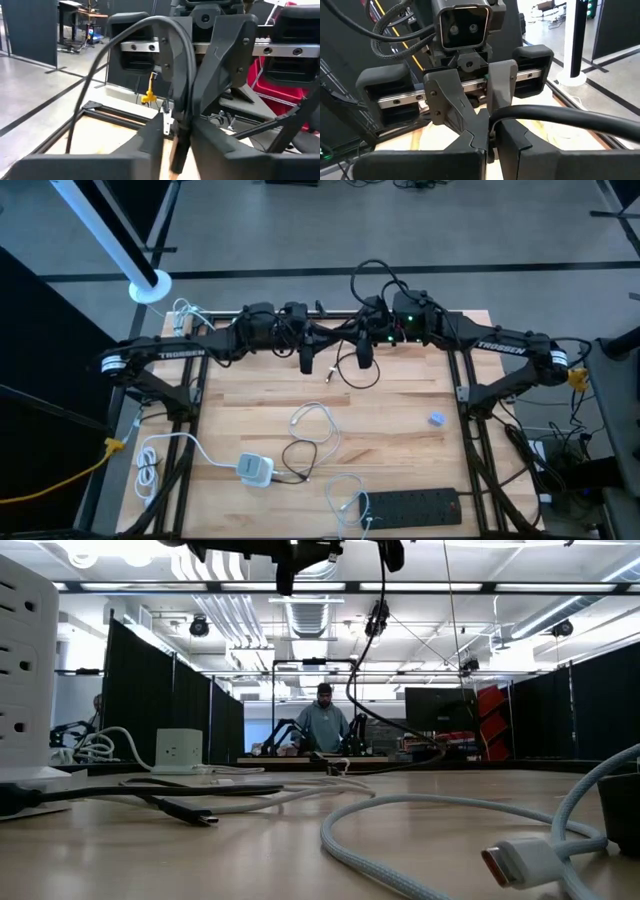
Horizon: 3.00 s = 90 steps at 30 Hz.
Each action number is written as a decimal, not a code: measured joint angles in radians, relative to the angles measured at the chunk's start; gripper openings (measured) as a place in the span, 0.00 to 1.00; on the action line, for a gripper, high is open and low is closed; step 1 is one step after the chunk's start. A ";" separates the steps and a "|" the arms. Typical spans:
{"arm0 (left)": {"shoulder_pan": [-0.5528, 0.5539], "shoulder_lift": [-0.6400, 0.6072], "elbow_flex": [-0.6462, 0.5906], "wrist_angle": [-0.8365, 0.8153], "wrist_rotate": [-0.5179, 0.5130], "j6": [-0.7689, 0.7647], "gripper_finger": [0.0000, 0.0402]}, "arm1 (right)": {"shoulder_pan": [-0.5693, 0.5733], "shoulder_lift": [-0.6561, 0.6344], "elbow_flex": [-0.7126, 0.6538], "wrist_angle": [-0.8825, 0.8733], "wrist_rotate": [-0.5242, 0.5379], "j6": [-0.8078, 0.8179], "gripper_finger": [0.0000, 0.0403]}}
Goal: Insert USB
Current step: Insert the black charger cable into the black outlet extension
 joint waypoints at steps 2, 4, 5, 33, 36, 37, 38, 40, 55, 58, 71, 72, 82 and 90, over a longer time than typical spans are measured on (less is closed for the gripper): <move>0.000 -0.022 0.000 -0.049 0.003 0.027 0.33 | 0.001 -0.014 0.000 -0.005 -0.006 0.002 0.02; 0.000 -0.055 0.000 -0.126 0.005 0.078 0.40 | 0.001 -0.037 -0.001 -0.004 -0.007 0.002 0.02; 0.000 -0.074 0.000 -0.172 0.005 0.107 0.43 | 0.001 -0.051 -0.001 -0.003 -0.008 0.001 0.02; -0.191 -0.240 -0.001 -0.542 0.027 0.214 0.29 | 0.001 -0.414 0.001 0.310 0.188 0.177 0.01; -0.239 -0.220 -0.001 -0.523 -0.022 0.212 0.25 | 0.001 -0.423 0.001 0.398 0.196 0.177 0.01; -0.254 -0.211 -0.001 -0.517 -0.045 0.211 0.24 | 0.001 -0.426 0.001 0.438 0.196 0.176 0.01; -0.267 -0.206 -0.001 -0.510 -0.062 0.212 0.23 | 0.001 -0.428 0.002 0.472 0.196 0.174 0.01; -0.284 -0.194 -0.001 -0.508 -0.078 0.210 0.21 | 0.001 -0.429 0.016 0.505 0.197 0.162 0.01; -0.302 -0.177 -0.001 -0.507 -0.077 0.180 0.16 | 0.001 -0.418 0.102 0.503 0.204 0.077 0.01; -0.301 -0.177 -0.001 -0.507 -0.080 0.176 0.16 | 0.001 -0.418 0.102 0.503 0.204 0.071 0.01; -0.295 -0.193 -0.002 -0.507 -0.083 0.162 0.16 | 0.001 -0.413 0.102 0.470 -0.034 0.052 0.01; -0.298 -0.193 -0.002 -0.508 -0.083 0.162 0.16 | 0.001 -0.411 0.102 0.464 -0.085 0.051 0.01; -0.365 -0.193 -0.003 -0.525 -0.086 0.123 0.11 | 0.019 -0.384 0.102 0.450 -0.254 0.104 0.01; -0.407 -0.204 -0.068 -0.471 -0.106 0.034 0.07 | 0.022 -0.365 0.102 0.451 -0.305 0.099 0.01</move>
